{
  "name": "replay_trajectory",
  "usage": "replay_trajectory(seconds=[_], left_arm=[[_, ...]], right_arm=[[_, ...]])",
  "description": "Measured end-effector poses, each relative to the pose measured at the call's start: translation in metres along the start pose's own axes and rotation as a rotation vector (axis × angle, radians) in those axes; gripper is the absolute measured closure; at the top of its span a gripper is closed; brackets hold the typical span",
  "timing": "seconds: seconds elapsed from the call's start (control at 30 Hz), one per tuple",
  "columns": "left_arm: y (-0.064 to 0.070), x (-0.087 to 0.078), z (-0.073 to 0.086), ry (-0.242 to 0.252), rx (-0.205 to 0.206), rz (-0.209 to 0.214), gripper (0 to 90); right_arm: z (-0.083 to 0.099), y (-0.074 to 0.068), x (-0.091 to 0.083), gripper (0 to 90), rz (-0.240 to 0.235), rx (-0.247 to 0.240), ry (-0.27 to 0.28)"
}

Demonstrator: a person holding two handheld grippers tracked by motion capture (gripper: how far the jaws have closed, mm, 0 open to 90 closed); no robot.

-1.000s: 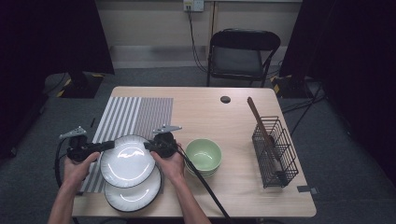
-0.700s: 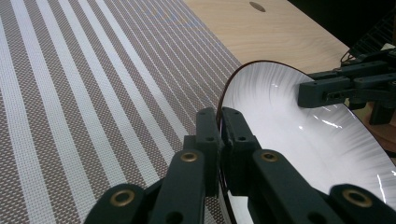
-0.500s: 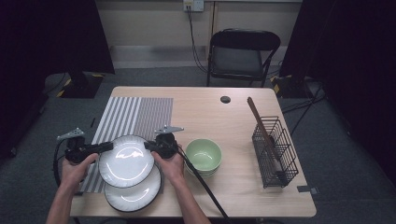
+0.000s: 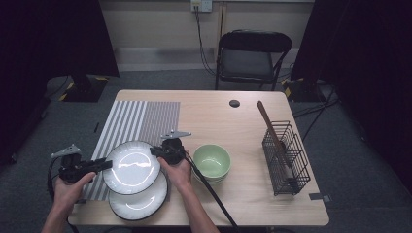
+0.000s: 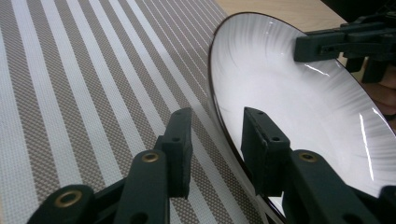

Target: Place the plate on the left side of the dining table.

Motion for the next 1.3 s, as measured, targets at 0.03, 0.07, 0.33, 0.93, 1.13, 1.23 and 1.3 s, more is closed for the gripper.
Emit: replay_trajectory(seconds=[0.03, 0.07, 0.33, 0.93, 1.13, 1.23, 1.3], left_arm=[[0.001, 0.002, -0.001, 0.002, 0.015, 0.011, 70.3], [0.001, 0.002, -0.002, 0.001, 0.032, -0.004, 70.9], [-0.002, 0.005, -0.02, 0.026, 0.035, -0.035, 81.8], [-0.004, 0.01, -0.04, 0.077, 0.029, -0.036, 86.4], [-0.003, 0.01, -0.043, 0.074, 0.05, -0.072, 86.9], [-0.004, 0.009, -0.045, 0.083, 0.044, -0.073, 87.5], [-0.004, 0.009, -0.046, 0.081, 0.046, -0.074, 87.5]], right_arm=[[0.0, 0.0, 0.0, 84.1, 0.001, 0.001, 0.001], [0.0, 0.0, 0.0, 84.1, 0.002, 0.002, 0.0], [-0.004, 0.001, -0.002, 85.6, 0.011, 0.015, 0.021], [-0.015, 0.008, -0.005, 86.3, 0.042, 0.04, 0.065], [-0.017, 0.007, -0.006, 86.3, 0.056, 0.032, 0.067], [-0.017, 0.007, -0.006, 86.3, 0.058, 0.029, 0.068], [-0.018, 0.007, -0.006, 86.4, 0.061, 0.027, 0.069]])
Point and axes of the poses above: each handheld gripper's, and its own axes: x roughly forward along the jaws, z roughly out of its underside, y roughly to its right, the point moved 8 cm from there along x, roughly forward along the jaws, and after that the axes turned 9 degrees about -y, right-handed, at the moved point
